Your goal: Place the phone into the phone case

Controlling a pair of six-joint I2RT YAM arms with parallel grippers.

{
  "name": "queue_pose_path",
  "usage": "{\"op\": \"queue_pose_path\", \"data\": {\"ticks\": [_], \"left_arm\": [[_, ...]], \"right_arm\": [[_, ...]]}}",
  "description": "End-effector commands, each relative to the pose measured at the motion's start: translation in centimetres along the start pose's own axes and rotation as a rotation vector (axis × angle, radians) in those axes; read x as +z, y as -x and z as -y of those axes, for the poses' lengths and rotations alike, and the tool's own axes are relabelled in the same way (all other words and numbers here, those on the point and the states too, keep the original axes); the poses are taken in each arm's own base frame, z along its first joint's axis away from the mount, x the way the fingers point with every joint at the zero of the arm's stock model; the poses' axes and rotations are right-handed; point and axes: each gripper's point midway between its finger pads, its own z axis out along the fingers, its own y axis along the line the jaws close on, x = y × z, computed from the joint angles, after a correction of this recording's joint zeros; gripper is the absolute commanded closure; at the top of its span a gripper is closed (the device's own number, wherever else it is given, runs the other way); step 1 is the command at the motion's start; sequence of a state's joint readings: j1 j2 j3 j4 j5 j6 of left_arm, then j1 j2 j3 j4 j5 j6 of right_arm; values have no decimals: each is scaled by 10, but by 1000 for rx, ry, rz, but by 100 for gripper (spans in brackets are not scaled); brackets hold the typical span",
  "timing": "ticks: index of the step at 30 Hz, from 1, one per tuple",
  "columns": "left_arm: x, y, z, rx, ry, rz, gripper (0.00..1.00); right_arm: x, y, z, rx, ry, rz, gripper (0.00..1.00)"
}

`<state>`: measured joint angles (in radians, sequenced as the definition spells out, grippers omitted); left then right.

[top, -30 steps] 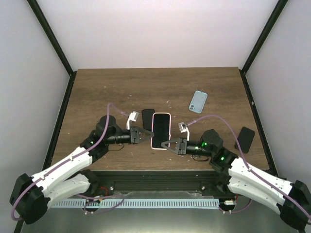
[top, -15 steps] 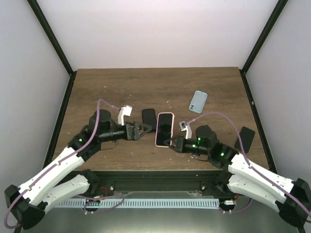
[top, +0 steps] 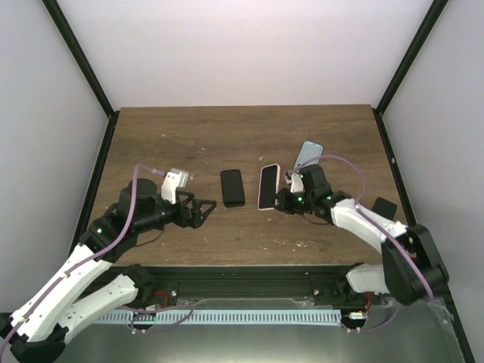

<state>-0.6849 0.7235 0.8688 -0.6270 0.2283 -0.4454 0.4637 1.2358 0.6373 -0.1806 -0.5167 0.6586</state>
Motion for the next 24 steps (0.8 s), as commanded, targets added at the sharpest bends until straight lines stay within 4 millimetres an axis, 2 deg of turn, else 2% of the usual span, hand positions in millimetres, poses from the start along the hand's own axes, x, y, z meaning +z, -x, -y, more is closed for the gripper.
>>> {"op": "queue_pose_path", "data": {"ticks": [1,6,13,24], "left_arm": [[-9,-6,-11,63,48,16,0],[-9,-13,-18,75,72,7,0],[-14,-12,-21,105,88,34,0],[-15,-14,-25,103,99,43,0]], "right_arm": [[3,39,-25,-112,142,10,99],[24,54,-14,-72,165,-39,99],[51,56,-2,-35,172,-121,97],[81,51,23,35,153,-180,89]]}}
